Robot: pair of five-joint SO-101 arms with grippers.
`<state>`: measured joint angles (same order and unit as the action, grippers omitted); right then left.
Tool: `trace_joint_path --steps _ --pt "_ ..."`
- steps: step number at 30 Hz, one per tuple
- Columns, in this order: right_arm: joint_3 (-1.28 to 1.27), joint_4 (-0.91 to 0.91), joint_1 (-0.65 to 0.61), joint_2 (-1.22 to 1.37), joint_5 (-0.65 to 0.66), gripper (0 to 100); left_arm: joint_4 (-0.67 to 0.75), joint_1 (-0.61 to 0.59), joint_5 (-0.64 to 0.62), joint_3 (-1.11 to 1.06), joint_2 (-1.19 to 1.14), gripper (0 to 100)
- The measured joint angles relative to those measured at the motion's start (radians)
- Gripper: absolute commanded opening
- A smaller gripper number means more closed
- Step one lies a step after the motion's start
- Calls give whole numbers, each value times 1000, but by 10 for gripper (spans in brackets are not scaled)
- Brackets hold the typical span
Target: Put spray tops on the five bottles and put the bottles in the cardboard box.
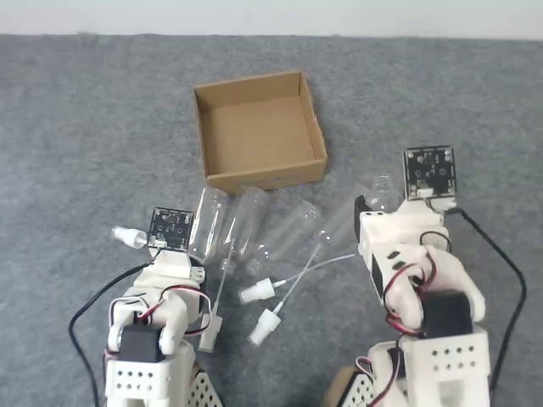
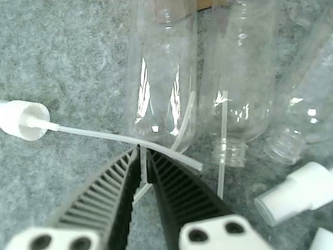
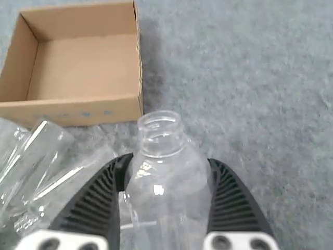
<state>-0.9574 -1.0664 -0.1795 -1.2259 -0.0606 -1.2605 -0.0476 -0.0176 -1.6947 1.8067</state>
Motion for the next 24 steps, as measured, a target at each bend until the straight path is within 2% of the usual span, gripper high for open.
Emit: trace_joint_path --steps 9,24 --pt "-176 121 -2 -184 -86 69 0 0 0 0 0 17" --pt "-324 158 0 -385 -91 69 0 0 0 0 0 17"
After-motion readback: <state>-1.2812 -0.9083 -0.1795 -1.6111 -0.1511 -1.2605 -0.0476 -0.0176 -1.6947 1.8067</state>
